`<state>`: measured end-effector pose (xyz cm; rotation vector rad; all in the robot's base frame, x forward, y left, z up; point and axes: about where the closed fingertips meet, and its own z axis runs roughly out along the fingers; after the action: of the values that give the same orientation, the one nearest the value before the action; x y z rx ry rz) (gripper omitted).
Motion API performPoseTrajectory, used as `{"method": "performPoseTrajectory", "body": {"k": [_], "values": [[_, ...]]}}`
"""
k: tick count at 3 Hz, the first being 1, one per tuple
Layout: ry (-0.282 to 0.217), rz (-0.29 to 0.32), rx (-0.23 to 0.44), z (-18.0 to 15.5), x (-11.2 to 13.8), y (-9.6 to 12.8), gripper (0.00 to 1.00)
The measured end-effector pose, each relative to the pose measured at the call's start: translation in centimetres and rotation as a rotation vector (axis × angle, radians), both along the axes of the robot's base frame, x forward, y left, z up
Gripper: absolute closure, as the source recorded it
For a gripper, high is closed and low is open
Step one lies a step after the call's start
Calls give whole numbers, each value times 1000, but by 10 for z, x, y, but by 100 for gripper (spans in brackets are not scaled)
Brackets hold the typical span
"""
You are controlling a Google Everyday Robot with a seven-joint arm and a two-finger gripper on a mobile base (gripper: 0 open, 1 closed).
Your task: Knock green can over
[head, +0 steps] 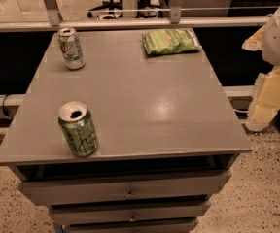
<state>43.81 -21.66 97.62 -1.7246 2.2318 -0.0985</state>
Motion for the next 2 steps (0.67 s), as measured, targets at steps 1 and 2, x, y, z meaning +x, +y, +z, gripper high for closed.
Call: {"method": "performPoseTrajectory", "body": {"k": [1,2], "values": [[0,0,0,0,0,0,0],[15,6,39,-4,1,5,0]]}}
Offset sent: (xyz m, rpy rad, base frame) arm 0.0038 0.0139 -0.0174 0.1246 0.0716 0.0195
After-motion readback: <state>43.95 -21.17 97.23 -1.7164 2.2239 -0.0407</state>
